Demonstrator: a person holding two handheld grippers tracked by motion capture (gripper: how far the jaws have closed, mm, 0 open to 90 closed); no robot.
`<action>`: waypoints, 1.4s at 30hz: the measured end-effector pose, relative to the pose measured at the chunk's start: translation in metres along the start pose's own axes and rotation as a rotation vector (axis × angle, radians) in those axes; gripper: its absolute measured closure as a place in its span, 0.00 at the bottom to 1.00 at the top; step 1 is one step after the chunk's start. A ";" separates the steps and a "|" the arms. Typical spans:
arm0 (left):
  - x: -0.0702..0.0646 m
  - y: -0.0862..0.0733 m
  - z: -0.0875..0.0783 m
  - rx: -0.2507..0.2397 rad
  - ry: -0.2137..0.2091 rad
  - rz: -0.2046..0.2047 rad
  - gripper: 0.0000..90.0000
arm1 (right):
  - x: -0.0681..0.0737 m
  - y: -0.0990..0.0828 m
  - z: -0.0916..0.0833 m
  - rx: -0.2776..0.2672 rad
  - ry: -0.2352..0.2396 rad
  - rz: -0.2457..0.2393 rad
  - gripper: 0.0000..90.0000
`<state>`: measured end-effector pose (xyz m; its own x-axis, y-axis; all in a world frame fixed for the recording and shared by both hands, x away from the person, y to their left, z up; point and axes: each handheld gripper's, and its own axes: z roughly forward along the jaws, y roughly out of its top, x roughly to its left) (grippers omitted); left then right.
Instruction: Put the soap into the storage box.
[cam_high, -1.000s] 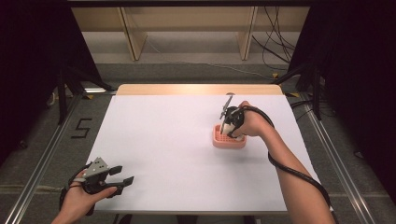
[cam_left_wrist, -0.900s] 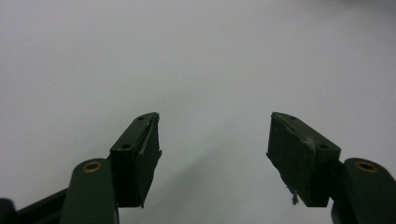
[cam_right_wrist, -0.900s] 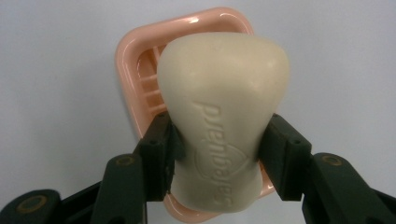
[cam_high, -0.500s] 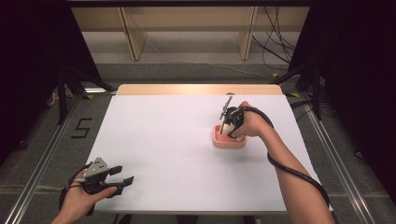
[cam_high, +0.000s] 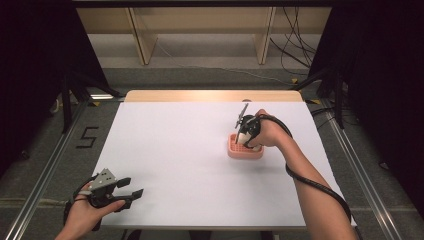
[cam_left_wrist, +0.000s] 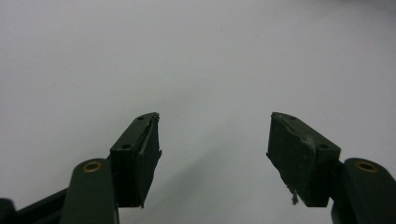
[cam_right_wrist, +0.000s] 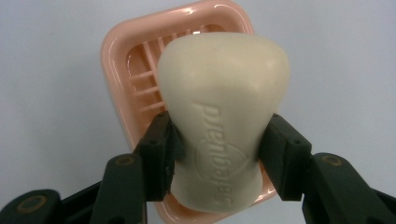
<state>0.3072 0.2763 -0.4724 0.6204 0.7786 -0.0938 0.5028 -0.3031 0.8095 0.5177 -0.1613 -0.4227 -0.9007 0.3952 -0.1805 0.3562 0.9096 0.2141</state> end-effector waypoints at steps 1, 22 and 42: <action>0.000 0.000 -0.001 0.013 -0.007 0.004 0.37 | 0.000 0.000 0.001 -0.005 0.002 -0.002 0.56; 0.001 0.000 -0.001 0.010 -0.006 0.001 0.37 | 0.003 0.003 0.007 0.009 -0.019 -0.012 0.55; -0.001 0.001 -0.001 0.015 0.004 0.003 0.37 | 0.010 -0.007 -0.010 -0.086 -0.020 0.098 0.41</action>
<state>0.3065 0.2757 -0.4713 0.6195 0.7799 -0.0891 0.5098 -0.3134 0.8011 0.5036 -0.1647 -0.4159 -0.8573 0.4846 -0.1740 0.4185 0.8527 0.3126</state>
